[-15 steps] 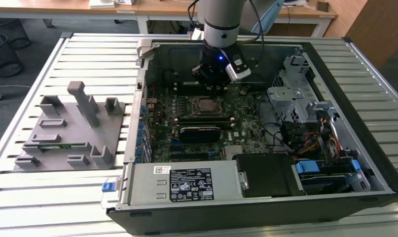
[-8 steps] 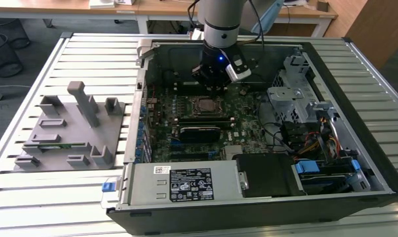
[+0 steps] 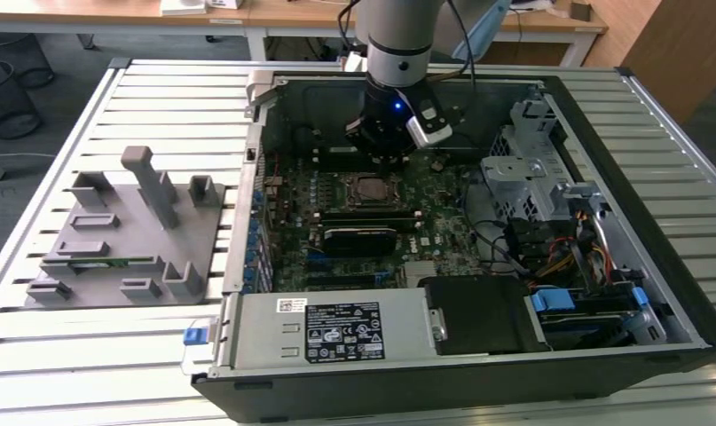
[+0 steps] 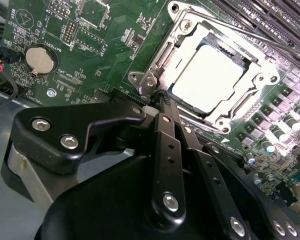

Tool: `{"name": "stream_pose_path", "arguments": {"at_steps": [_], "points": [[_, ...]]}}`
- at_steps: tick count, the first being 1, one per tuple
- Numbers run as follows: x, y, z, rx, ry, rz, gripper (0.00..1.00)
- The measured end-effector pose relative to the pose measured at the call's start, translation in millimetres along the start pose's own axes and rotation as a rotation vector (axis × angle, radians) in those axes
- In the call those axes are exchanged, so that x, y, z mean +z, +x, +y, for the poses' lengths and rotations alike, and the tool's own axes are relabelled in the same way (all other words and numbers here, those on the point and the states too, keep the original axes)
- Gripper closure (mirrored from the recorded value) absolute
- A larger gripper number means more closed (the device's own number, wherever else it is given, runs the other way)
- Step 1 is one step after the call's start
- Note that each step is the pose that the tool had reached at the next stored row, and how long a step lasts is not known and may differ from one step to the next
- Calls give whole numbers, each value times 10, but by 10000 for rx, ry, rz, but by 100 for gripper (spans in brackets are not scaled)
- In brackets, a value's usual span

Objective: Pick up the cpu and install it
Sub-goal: 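Install the second cpu locking lever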

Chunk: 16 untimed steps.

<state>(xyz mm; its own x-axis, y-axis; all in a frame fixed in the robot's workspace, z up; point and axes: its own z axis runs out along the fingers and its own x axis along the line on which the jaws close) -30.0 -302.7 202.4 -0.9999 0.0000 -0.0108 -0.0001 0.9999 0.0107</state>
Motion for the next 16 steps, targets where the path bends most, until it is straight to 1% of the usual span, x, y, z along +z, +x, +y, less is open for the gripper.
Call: {"name": "stream_pose_path", "arguments": {"at_steps": [16], "points": [[-1,-9,-105,-1,0,0,89]]}}
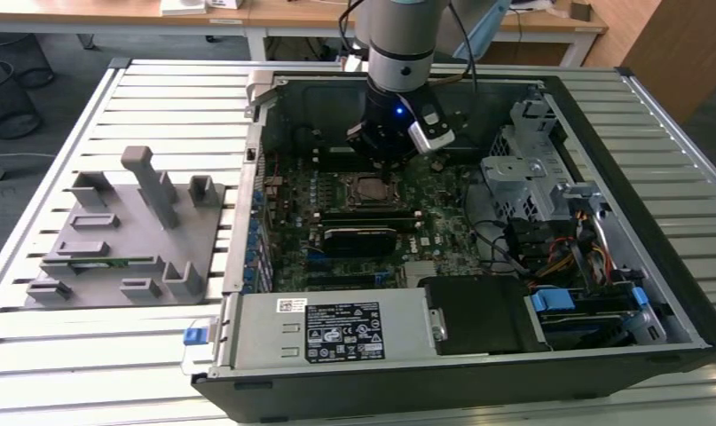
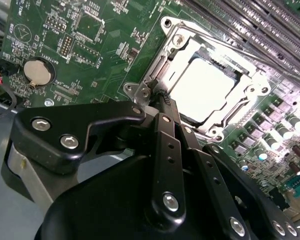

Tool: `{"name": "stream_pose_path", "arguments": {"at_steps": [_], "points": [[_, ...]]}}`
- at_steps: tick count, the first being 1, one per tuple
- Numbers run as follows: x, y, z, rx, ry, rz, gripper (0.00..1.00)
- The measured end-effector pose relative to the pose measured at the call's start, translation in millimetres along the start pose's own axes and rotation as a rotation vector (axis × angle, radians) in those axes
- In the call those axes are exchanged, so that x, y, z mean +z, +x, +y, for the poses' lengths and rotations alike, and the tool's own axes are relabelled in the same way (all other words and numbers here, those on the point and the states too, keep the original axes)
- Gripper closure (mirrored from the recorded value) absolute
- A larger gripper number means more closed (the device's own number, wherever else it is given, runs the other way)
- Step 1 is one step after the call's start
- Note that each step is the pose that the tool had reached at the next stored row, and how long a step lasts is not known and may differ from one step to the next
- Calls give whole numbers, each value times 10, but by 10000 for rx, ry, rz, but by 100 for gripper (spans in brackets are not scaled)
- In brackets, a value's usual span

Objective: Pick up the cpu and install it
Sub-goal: 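Install the second cpu locking lever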

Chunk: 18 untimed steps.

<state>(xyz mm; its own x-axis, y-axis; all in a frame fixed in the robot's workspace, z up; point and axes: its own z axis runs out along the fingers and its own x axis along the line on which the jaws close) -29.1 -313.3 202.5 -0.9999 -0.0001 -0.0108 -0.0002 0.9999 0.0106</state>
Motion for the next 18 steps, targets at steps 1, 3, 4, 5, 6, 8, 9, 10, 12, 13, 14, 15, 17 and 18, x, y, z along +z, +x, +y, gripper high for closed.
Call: {"name": "stream_pose_path", "arguments": {"at_steps": [1,3,4,5,6,8,9,10,12,13,14,15,17,18], "points": [[0,0,-8,1,0,1,89],[0,0,-25,0,0,1,89],[0,0,-35,0,0,0,89],[-1,0,-46,1,0,0,89],[-1,0,-52,0,0,0,89],[-11,0,-56,1,3,2,89],[-24,0,-57,2,2,5,89],[-40,-1,-57,0,0,7,89],[-86,-1,-57,1,0,12,89],[-114,-1,-57,1,0,15,89],[-145,-2,-57,0,1,19,89],[-176,-2,-57,1,2,22,89],[-199,-2,-57,1,0,22,89],[-203,-3,-66,-2,-1,22,89]]}}
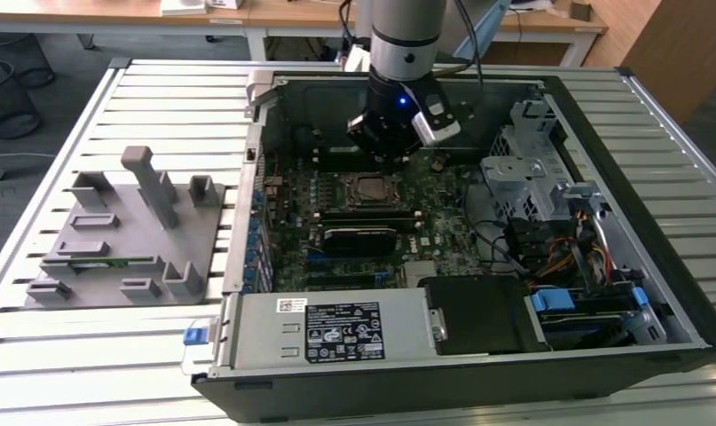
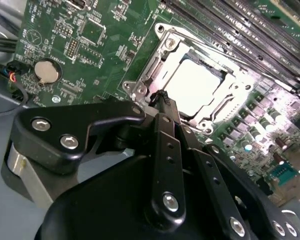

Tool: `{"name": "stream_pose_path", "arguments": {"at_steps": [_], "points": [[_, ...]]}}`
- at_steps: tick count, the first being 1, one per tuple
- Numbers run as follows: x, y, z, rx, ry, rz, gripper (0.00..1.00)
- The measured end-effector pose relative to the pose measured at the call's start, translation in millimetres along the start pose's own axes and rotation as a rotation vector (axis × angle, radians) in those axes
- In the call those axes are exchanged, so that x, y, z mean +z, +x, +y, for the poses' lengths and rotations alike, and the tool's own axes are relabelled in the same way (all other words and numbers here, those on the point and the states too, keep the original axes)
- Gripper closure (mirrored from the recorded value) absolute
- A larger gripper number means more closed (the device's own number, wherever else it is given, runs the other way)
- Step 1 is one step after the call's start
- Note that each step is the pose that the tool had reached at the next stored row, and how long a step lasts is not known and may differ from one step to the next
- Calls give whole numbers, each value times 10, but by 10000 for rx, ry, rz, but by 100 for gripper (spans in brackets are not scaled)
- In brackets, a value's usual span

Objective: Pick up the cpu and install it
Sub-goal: 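Install the second cpu locking lever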

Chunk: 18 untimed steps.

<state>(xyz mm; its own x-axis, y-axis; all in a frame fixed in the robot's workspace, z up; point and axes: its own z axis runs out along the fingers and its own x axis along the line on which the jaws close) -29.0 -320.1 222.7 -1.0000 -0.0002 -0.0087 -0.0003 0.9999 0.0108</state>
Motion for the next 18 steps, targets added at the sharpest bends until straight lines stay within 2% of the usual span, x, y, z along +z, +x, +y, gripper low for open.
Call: {"name": "stream_pose_path", "arguments": {"at_steps": [13,18], "points": [[8,3,-223,2,21,1,89],[1,4,-270,2,21,1,89]]}}
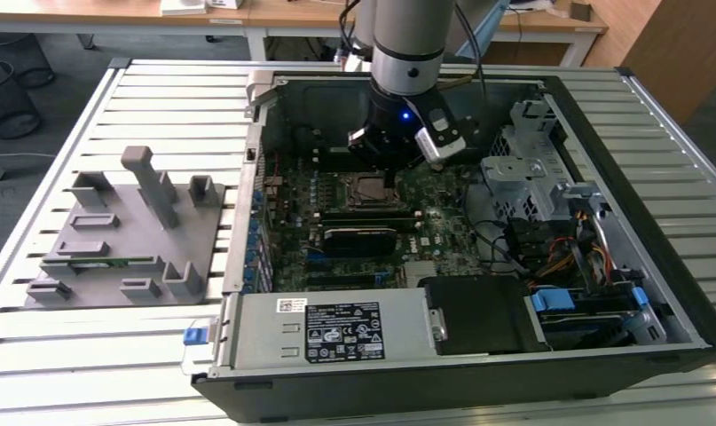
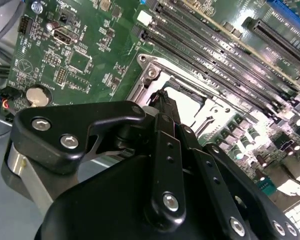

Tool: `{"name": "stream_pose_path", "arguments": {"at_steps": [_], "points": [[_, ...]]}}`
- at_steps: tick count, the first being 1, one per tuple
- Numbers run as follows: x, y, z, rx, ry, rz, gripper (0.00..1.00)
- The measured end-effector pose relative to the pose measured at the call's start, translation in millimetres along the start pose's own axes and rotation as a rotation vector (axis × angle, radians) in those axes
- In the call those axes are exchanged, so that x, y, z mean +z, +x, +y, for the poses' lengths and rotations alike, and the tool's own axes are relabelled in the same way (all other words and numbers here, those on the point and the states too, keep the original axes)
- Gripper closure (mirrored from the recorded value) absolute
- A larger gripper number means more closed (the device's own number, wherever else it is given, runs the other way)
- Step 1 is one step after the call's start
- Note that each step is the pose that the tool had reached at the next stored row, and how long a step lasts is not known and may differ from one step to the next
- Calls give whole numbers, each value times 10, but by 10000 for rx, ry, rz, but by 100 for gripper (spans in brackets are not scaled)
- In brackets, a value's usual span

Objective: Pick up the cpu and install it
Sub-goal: 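Install the second cpu locking lever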

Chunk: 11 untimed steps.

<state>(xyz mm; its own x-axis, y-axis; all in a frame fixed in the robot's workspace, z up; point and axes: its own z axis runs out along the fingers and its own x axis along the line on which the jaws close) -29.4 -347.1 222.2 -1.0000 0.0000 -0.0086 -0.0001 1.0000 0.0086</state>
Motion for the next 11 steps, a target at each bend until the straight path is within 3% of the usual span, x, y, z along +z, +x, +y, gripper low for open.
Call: {"name": "stream_pose_path", "arguments": {"at_steps": [6,11], "points": [[-82,2,-26,-2,-4,0,89],[-84,3,-202,-1,-4,1,89]]}}
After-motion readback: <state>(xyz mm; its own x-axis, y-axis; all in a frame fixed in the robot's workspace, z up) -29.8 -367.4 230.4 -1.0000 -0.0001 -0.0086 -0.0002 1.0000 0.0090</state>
